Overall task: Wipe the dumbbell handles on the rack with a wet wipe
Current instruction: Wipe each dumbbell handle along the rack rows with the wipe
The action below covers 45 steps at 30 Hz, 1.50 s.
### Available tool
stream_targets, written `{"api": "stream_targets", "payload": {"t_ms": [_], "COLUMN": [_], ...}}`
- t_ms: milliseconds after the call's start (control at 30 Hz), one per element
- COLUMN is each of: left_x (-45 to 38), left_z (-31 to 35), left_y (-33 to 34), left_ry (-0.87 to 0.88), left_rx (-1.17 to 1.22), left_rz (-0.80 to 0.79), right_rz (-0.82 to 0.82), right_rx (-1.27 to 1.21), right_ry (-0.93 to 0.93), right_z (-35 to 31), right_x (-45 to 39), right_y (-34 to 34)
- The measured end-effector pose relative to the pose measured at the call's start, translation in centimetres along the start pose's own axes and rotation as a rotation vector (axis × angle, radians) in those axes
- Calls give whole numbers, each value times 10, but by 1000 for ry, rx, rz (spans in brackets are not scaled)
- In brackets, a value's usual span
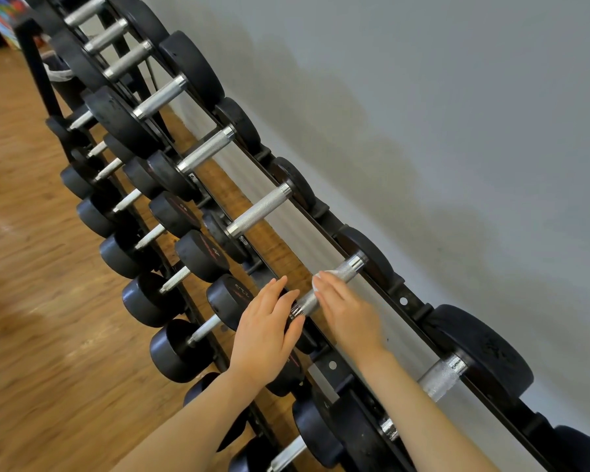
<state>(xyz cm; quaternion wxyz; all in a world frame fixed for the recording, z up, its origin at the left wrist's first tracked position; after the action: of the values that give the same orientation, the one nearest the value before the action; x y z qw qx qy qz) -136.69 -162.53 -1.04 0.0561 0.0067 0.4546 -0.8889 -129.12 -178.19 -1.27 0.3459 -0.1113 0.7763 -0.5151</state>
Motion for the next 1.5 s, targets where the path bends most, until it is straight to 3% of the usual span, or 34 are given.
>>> {"api": "stream_targets", "payload": {"t_ms": [67,200,367,500,667,800,1033,1167,1500], "left_x": [2,7,13,14,17,16,15,16,17], "left_z": [-1,-3,-10,-8,-7,-8,-7,-6,-7], "left_y": [1,2,2,2,2,3,1,2,5], "left_ry": [-13,-8,21,8,-21,-25,-35,-40,-40], "left_rx": [0,-5,-27,-12,-5,-34,-39,-32,-14], "left_rz": [1,3,1,6,5,-3,-15,-10,11], "right_rz": [13,106,-8,70,-7,61,117,130,74], "right_rx": [2,-121,-99,-138,-86,-65,-20,136,-145], "right_ry": [-14,187,-57,156,5,166,207,74,95], "right_z": [3,10,-1,3,-4,9,7,4,-11], "right_x": [-2,-6,4,0,3,-10,-1,-6,3], "right_y": [-5,-9,0,-3,3,-8,-9,-9,-5]}}
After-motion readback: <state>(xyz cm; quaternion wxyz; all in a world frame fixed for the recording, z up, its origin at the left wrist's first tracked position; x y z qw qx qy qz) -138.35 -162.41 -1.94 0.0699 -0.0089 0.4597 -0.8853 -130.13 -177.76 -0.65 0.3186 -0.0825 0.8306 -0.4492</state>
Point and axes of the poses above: each hand's wrist, its own x-axis away from the middle knuckle, its own y-axis out of the palm, z = x × y, the point moved 2 cm from there along -x, towards the middle knuckle, and after that the axes turned 2 degrees about z, right-handed, at the moved point
